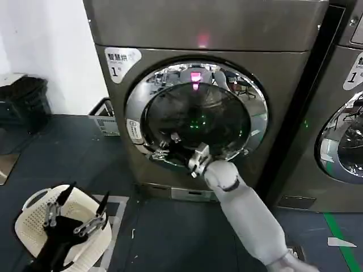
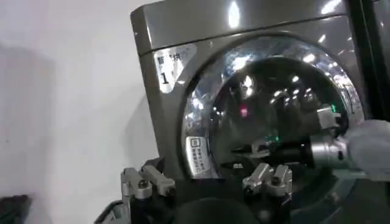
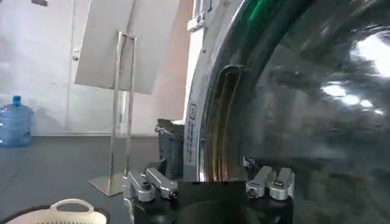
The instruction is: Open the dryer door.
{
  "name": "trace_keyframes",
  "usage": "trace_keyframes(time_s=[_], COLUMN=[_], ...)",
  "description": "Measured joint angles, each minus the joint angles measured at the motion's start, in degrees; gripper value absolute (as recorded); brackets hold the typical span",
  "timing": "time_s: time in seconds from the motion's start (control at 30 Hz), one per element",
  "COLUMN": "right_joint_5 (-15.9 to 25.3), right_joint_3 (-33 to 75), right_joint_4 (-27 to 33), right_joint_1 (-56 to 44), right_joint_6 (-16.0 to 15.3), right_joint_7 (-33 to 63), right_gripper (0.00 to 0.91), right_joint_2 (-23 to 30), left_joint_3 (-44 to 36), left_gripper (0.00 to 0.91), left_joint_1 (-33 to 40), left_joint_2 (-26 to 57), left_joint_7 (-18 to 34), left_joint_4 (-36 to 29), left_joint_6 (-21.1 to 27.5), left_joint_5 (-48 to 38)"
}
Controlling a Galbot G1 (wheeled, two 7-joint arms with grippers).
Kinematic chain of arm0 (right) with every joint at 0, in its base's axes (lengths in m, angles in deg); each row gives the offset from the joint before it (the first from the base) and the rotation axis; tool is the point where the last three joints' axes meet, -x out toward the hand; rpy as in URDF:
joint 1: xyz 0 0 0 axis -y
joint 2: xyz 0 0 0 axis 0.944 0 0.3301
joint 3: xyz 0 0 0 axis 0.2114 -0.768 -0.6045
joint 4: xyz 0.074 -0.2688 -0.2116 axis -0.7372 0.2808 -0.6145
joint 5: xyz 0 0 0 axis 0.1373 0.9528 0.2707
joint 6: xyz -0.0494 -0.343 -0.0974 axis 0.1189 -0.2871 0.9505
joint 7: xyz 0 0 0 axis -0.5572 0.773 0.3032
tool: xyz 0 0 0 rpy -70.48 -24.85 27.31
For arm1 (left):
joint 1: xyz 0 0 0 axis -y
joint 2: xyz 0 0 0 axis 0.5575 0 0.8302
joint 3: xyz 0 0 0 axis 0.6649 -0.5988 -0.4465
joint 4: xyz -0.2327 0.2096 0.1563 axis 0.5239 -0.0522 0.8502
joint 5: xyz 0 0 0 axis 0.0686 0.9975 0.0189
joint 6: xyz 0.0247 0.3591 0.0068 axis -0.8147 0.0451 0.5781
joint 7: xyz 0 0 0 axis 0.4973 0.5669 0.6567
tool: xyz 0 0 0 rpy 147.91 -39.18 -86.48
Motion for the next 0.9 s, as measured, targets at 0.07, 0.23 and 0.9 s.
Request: trace_keyframes(time_s=[0.07,0.23,0.9], right_joint_5=[0.12,0.36,0.49], right_joint_3=[-0.34,-1.22,-0.27], right_joint_4=[1.05,3.64,2.92], right_joint_1=[0.62,2.28,2.30], right_joint_6=[0.05,0.19,-0.81], right_joint_7=[-0.01,-0.06,-10.09], right_gripper=[0.907,0.907,0.907], right_joint_2=[0.68,2.38,2.44], left_joint_3=[0.08,0.08,1.44], left_gripper=[0.907,0.907,0.907], left_joint_1=[0.03,0.16,3.00], left_joint_2=[0.04,0.02,2.28], left_joint_7=[-0.04,-0.07,0.33], left_joint_4=[0.01,0.01,0.02], left_joint_6=[-0.01,-0.03,4.91], left_joint_5=[0.00,0.01,0.66])
